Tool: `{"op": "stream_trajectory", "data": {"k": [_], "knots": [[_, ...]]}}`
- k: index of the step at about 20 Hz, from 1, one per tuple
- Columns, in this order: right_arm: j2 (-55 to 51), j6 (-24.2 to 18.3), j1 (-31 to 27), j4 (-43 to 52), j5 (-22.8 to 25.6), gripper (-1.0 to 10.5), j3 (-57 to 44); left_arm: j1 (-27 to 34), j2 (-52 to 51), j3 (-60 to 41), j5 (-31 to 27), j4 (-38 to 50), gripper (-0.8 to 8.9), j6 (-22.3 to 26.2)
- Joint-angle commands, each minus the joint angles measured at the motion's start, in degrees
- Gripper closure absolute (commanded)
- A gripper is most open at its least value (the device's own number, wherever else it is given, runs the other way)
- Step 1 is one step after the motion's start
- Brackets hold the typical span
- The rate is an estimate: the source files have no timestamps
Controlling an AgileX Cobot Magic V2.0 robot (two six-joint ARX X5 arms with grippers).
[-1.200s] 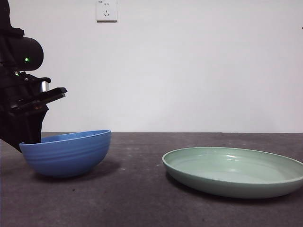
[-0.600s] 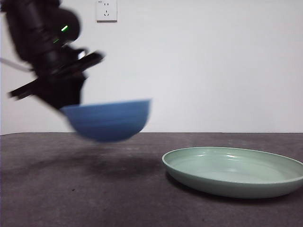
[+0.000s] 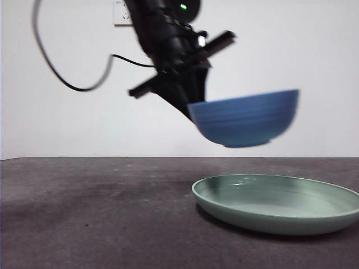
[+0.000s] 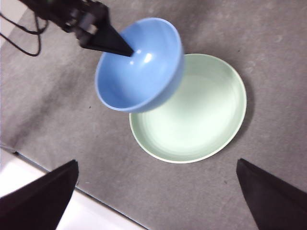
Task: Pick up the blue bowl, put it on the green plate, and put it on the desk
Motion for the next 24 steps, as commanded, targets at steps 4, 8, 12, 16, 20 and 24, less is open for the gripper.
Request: {"op": "stream_trajectory", "data": {"k": [4,8,12,16,20,24], "knots": [[-0.66,0.17,-0.02,-0.55,0.52,4.1,0.87,-2.29,10.82,10.45,-0.74,-3.06,7.98,1.16],[-0.63,0.15,-0.02,-0.48,0.52,4.1,0.87,-2.75,13.55,10.6,-0.72,-2.32,7.98,1.27],[-0.63,0.15,-0.02,-0.46,0.52,4.0,0.87,-2.8,14.21,10.6,-0.72,-2.29,7.98,2.69],[-0.63,0.15,-0.02,-0.46,0.52,4.0,0.87,-3.3,14.43,10.6,-0.72,-2.08,7.86,2.84],[-0.66,0.15,-0.02,-0.5,0.5,4.0,0.87,-3.96,15.21,10.6,-1.01,-1.03,7.85,2.56],[-0.63,0.15,-0.02,-0.52,0.5,4.1,0.87,-3.96,15.28,10.6,-1.09,-1.4,7.69,2.58]]}}
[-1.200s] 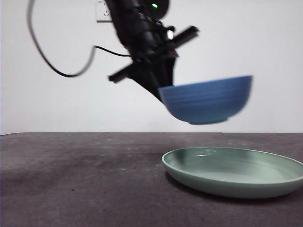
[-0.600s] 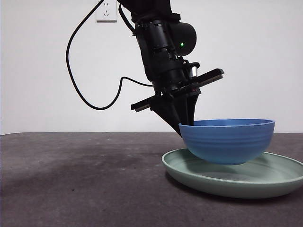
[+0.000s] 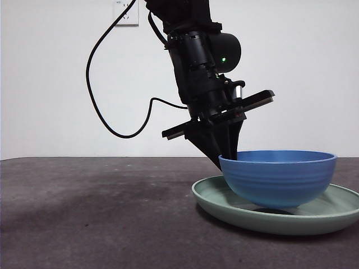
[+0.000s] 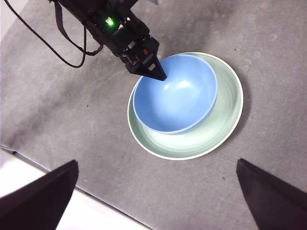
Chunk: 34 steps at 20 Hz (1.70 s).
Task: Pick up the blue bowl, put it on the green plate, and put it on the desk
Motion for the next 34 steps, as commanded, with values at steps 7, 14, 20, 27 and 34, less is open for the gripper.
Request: {"op": "stream_trajectory", "data": {"k": [7,14,20,27,34], "knots": [[0.22,0.09,-0.02,0.85,0.0,4.0,0.87,-0.26,1.4,3.34,-0.28,-1.77,3.68,1.44],[0.24,-0.74,0.0,2.56,0.0,4.0,0.87,2.03,0.76,18.95,-6.82,-21.81,3.71,6.1],[0.39,-1.36,0.39,3.63,0.0,4.0,0.87,2.93,-8.37,20.87,-6.78,-24.52,2.86,7.21],[1.31,-0.48,0.9,4.13,-0.39,4.0,0.87,3.28,-24.28,15.43,-6.82,-24.7,2.53,8.72],[7.48,-0.5,0.92,1.75,-4.76,4.0,0.87,3.19,-48.72,-12.5,-6.73,-8.39,2.53,9.35]]}}
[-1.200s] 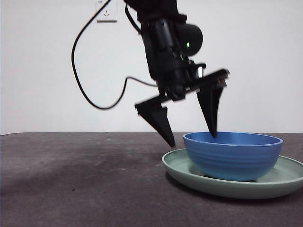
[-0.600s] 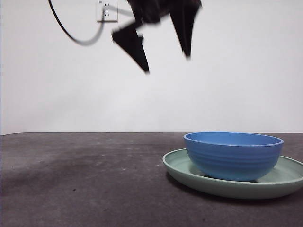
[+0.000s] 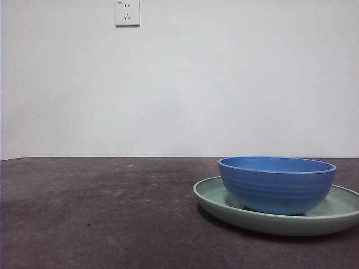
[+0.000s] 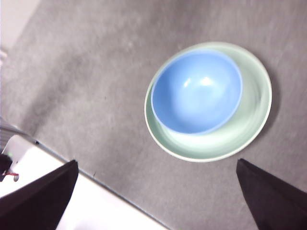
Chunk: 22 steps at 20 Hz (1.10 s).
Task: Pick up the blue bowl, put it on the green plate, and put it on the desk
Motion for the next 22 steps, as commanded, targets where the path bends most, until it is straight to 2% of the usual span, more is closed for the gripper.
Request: {"op": "stream_trajectory", "data": {"k": [1,6,10,13,20,22], "knots": [[1.68,0.07,0.22,0.24,-0.33,4.0,0.87,-0.59,-9.42,-12.28,0.15,8.24,2.52,0.83],[5.6,-0.11,0.2,-0.37,-1.7,4.1,0.85,-0.48,-30.25,-39.26,0.15,22.56,2.52,0.7],[8.85,-0.15,0.2,-1.57,-1.46,4.0,0.83,-0.48,-41.13,-52.54,0.15,30.12,2.52,-0.02],[12.39,-0.17,0.2,-1.64,-0.46,4.1,0.74,-0.5,-43.17,-53.99,0.15,28.79,2.52,0.0],[24.35,-1.42,0.2,0.66,12.48,4.1,0.72,-0.5,-45.18,-53.96,0.22,27.21,2.52,-0.04],[28.2,-1.42,0.2,3.91,14.08,4.1,0.72,-0.5,-46.45,-53.96,0.22,26.73,2.52,-0.04]]}}
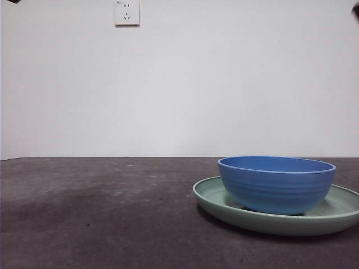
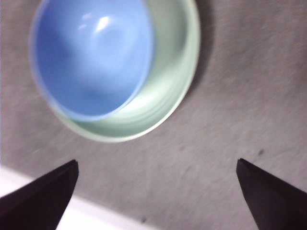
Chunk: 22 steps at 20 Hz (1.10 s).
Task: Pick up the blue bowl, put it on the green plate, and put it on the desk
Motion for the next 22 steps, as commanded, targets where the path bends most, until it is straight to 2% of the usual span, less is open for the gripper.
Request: {"op": "stream_trajectory", "data": {"k": [1,7,10,14,16,18,22], "knots": [[4.42,-0.83,0.09,3.3,0.48,4.1,0.72,-0.5,-1.18,0.5,0.2,0.07,2.52,0.0],[15.69,-1.4,0.09,7.78,4.79,4.7,0.72,-0.5,-5.31,0.5,0.2,-0.39,2.52,0.0],[20.61,-2.32,0.09,11.02,4.68,4.7,0.72,-0.5,-6.56,0.5,0.2,-0.39,2.52,0.0],[25.27,-2.58,0.09,16.44,4.04,4.9,0.72,-0.48,-7.13,0.5,0.2,-0.44,2.52,-0.02],[26.56,-2.78,0.09,18.75,2.49,5.8,0.72,-0.48,-7.13,0.5,0.2,-0.44,2.52,-0.17],[27.39,-2.73,0.11,20.52,0.9,6.2,0.72,-0.48,-7.13,0.5,0.2,-0.44,2.52,-0.2],[29.48,-2.86,0.31,22.53,-1.79,6.2,0.72,-0.48,-7.13,0.5,0.2,-0.37,2.52,-0.17]]}}
